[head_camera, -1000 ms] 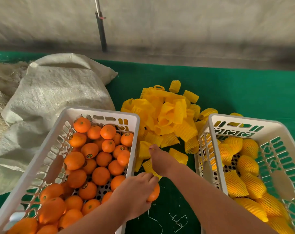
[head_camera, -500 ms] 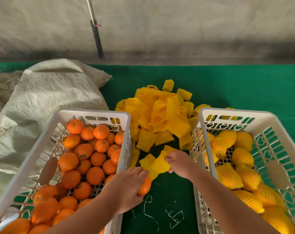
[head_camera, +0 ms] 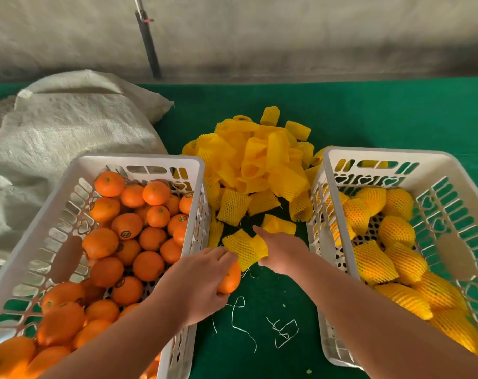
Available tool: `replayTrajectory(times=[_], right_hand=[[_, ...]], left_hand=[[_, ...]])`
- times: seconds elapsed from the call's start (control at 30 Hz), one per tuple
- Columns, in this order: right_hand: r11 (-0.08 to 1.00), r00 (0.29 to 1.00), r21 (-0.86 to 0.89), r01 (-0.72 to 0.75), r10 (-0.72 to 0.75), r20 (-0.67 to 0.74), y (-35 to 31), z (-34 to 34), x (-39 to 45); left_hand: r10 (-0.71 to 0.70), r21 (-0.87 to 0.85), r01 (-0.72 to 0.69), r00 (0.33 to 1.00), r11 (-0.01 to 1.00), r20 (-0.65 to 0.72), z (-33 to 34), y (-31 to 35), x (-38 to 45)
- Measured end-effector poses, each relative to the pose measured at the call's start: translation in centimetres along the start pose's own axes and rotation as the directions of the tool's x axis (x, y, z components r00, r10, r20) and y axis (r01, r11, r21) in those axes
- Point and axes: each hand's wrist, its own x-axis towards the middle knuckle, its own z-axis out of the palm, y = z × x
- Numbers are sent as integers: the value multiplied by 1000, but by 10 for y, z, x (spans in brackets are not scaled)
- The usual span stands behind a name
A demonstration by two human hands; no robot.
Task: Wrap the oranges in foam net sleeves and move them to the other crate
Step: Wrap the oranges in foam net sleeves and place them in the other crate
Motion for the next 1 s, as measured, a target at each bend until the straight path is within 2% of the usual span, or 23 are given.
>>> replayTrajectory(times=[0.1, 0.23, 0.3, 0.4, 0.57, 0.67, 0.77, 0.87, 1.0], right_hand=[[998, 999, -55, -36, 34, -42, -1, 5, -1], [993, 973, 99, -67, 87, -213, 1, -8, 1], [974, 952, 225, -15, 83, -296, 0, -18, 1], [897, 940, 428, 111, 45, -337, -8, -29, -6], [779, 911, 548, 306, -74, -405, -20, -40, -18], [751, 879, 548, 369, -92, -467, -16, -48, -20], [742, 864, 549, 385, -82, -496, -11, -54, -22], [697, 872, 603, 388, -65, -486, -7, -58, -22], [701, 865, 610, 370, -21, -502, -4, -64, -21]], left_hand=[[-7, 21, 7, 1000, 1000, -1, -2, 1, -1], [3, 1, -3, 1000, 1000, 3, -1, 1, -1], [-1, -7, 1, 1000, 1000, -2, -3, 1, 0], [0, 12, 0, 1000, 1000, -29, -3, 1, 1], [-11, -17, 11, 1000, 1000, -19, -2, 1, 1], [-68, -90, 70, 997, 994, 28, -7, 4, 1], [-108, -181, 110, 994, 977, 20, -9, 3, 0], [-111, -319, 99, 994, 942, -19, -12, 1, 2], [-132, -473, 89, 990, 876, -59, -21, 13, 22]])
